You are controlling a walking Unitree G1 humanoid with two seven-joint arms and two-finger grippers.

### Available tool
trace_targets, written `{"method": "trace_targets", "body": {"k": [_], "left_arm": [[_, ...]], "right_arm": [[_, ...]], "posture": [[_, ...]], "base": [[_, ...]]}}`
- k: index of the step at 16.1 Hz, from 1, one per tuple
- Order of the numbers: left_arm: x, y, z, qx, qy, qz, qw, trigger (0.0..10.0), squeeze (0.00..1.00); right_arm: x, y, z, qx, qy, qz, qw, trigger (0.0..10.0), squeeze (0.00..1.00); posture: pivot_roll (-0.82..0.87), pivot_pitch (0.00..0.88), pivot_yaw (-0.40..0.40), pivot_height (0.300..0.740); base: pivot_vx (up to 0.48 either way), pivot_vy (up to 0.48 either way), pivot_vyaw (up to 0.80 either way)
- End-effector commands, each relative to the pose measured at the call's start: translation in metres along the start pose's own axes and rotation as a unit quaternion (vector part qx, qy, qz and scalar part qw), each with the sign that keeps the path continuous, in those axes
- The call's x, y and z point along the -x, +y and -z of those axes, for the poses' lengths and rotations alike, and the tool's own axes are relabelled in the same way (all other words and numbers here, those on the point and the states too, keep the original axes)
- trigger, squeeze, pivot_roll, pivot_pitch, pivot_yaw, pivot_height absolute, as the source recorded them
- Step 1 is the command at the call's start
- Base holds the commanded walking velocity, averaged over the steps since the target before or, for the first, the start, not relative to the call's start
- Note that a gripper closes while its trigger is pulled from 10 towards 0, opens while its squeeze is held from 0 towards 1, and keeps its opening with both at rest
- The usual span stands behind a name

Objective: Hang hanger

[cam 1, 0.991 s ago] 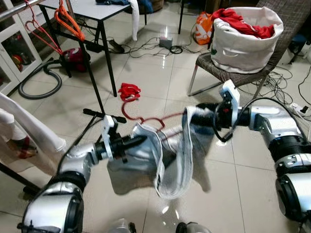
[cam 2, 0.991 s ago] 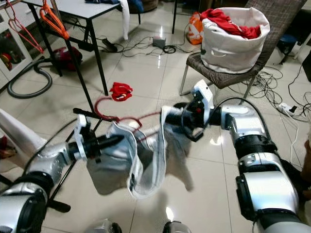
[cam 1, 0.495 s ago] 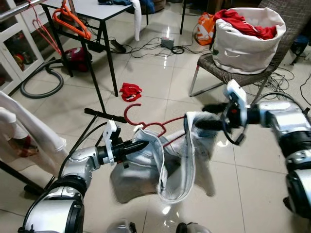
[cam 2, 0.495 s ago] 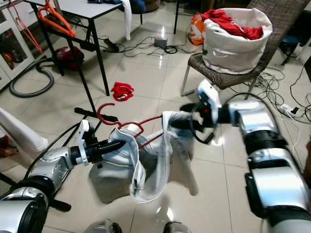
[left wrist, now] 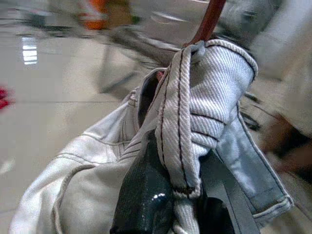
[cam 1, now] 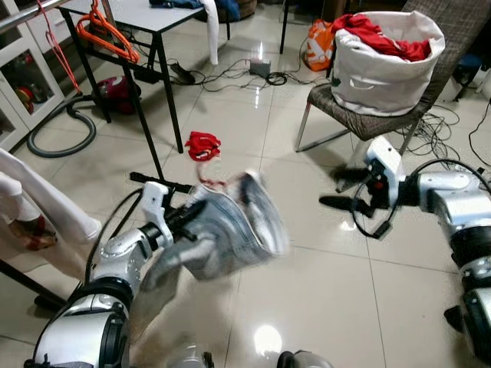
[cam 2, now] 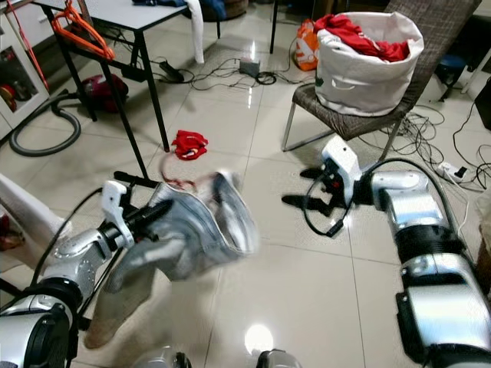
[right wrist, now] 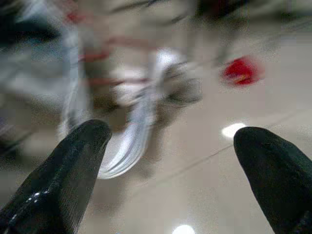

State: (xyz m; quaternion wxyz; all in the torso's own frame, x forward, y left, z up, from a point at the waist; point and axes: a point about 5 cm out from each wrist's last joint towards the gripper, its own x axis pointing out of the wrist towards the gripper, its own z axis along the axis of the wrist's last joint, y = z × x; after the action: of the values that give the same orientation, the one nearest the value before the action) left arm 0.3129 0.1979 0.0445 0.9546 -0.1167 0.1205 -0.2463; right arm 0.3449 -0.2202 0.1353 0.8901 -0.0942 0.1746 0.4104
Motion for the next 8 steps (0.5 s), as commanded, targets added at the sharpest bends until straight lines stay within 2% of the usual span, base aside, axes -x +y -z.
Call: {"method": "trace_targets", "body": {"k": [1, 2, 3, 5, 6, 7, 8], "left_arm": [[0.003, 0.008, 0.001, 0.022, -0.019, -0.063, 0.998, 0.0, 0.0], [0.006, 0.011, 0.005, 0.034, -0.018, -0.093, 0.995, 0.0, 0.0], [0.013, 0.015, 0.018, 0.074, -0.011, -0.149, 0.986, 0.0, 0.0], [0.018, 0.018, 0.028, 0.094, -0.004, -0.206, 0.974, 0.0, 0.0], [0.021, 0.021, 0.036, 0.108, 0.009, -0.276, 0.955, 0.0, 0.0], [0.021, 0.019, 0.04, 0.118, 0.019, -0.314, 0.942, 0.0, 0.0], [0.014, 0.011, 0.041, 0.1, 0.022, -0.311, 0.945, 0.0, 0.0]], "right_arm": [[-0.005, 0.001, 0.01, -0.015, -0.017, 0.069, 0.997, 10.0, 0.0], [-0.01, 0.005, 0.02, -0.011, -0.018, 0.098, 0.995, 10.0, 0.0], [-0.02, 0.014, 0.047, -0.047, -0.015, 0.17, 0.984, 10.0, 0.0], [-0.029, 0.027, 0.069, -0.072, -0.004, 0.223, 0.972, 10.0, 0.0], [-0.035, 0.039, 0.083, -0.085, -0.001, 0.256, 0.963, 10.0, 0.0], [-0.037, 0.044, 0.091, -0.106, -0.007, 0.289, 0.951, 10.0, 0.0], [-0.039, 0.048, 0.095, -0.131, -0.022, 0.312, 0.941, 10.0, 0.0]], "posture": [[-0.12, 0.0, 0.0, 0.74], [-0.12, 0.0, 0.007, 0.74], [-0.12, 0.0, 0.009, 0.74], [-0.11, 0.0, 0.016, 0.74], [-0.11, 0.0, 0.018, 0.74], [-0.11, 0.0, 0.021, 0.74], [-0.09, 0.0, 0.019, 0.74]], "base": [[0.0, 0.0, 0.0], [0.0, 0.0, 0.0], [0.0, 0.0, 0.0], [0.0, 0.0, 0.0], [0.0, 0.0, 0.0], [0.0, 0.0, 0.0], [0.0, 0.0, 0.0]]}}
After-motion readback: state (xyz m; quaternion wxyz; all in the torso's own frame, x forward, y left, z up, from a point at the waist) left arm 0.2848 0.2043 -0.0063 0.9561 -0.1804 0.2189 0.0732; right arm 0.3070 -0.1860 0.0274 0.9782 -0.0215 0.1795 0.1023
